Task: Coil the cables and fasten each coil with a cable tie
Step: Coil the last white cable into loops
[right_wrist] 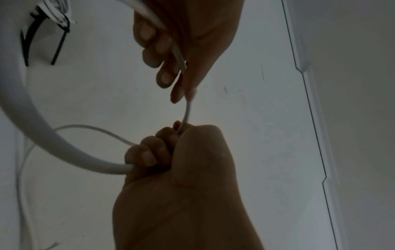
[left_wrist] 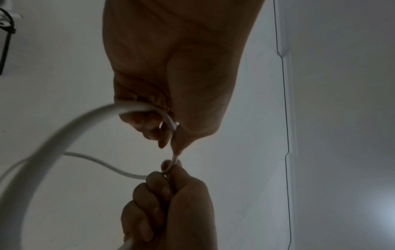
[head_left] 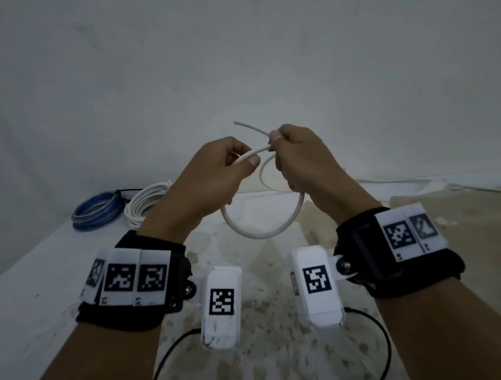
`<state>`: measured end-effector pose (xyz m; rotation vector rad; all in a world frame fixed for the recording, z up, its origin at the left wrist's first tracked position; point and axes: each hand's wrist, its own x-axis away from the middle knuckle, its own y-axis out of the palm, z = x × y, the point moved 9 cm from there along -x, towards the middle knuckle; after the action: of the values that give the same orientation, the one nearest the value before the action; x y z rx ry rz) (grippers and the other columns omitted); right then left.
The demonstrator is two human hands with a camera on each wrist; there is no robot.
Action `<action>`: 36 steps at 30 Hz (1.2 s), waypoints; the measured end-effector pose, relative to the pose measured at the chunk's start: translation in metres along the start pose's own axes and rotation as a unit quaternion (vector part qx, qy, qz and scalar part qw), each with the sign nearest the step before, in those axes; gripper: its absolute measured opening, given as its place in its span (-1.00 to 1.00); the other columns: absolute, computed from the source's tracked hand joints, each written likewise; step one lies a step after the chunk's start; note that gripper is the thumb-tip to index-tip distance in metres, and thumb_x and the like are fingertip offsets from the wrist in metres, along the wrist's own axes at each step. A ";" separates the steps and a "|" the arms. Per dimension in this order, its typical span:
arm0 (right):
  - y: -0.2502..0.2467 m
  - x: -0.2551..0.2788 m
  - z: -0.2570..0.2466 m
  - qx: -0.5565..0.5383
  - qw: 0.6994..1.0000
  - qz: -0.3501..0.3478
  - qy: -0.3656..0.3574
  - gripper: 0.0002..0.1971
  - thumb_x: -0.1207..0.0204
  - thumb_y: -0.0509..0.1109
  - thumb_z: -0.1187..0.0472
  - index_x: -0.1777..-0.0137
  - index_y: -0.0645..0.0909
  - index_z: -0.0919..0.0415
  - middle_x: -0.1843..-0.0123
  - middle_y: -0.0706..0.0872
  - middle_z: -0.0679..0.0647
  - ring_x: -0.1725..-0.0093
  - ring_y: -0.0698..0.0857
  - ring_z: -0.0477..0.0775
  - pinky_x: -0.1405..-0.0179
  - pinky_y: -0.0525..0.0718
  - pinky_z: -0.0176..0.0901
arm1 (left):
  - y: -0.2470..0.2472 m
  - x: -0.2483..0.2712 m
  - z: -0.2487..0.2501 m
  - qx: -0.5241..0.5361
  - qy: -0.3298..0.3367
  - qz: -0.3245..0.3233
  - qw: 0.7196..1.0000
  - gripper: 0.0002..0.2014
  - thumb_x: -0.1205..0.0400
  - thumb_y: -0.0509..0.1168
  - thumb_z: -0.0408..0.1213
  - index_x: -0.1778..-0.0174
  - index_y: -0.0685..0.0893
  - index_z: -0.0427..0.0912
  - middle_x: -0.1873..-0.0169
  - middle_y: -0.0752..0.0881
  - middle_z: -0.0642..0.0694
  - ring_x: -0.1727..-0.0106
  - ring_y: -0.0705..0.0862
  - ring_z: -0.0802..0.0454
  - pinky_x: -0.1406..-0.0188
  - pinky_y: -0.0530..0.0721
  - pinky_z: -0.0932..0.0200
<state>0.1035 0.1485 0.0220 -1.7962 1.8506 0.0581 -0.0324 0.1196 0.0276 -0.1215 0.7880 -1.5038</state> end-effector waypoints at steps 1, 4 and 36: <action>-0.006 -0.002 0.001 -0.009 1.000 0.023 -0.001 -0.67 -0.75 0.13 0.10 0.27 0.50 0.09 0.34 0.50 0.01 0.43 0.39 -0.04 0.44 0.32 -0.17 | -0.003 0.000 0.002 0.020 0.001 0.008 1.000 -0.86 -0.71 0.28 -0.19 0.00 0.70 -0.16 0.38 0.60 0.00 0.47 0.53 0.13 0.43 0.59 0.16; -0.018 -0.003 0.002 -0.050 0.998 0.041 -0.013 -0.70 -0.71 0.22 0.12 0.28 0.57 0.07 0.46 0.45 -0.08 0.49 0.34 -0.09 0.47 0.26 -0.20 | -0.008 0.000 0.006 0.055 0.009 0.018 0.998 -0.79 -0.75 0.21 -0.25 0.02 0.75 -0.21 0.38 0.56 -0.04 0.46 0.56 0.12 0.41 0.63 0.20; 0.005 0.017 -0.011 -0.213 0.967 -0.136 0.028 -0.82 -0.71 0.20 0.32 -0.23 0.56 0.24 0.44 0.65 0.12 0.52 0.46 0.00 0.49 0.51 -0.14 | -0.018 0.003 0.014 0.055 0.038 0.019 0.998 -0.76 -0.76 0.13 -0.44 -0.03 0.73 -0.25 0.29 0.66 -0.07 0.52 0.42 0.20 0.54 0.40 0.38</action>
<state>0.0954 0.1293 0.0230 -2.3535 1.7014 0.3258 -0.0407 0.1090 0.0467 0.0331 0.7621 -1.5204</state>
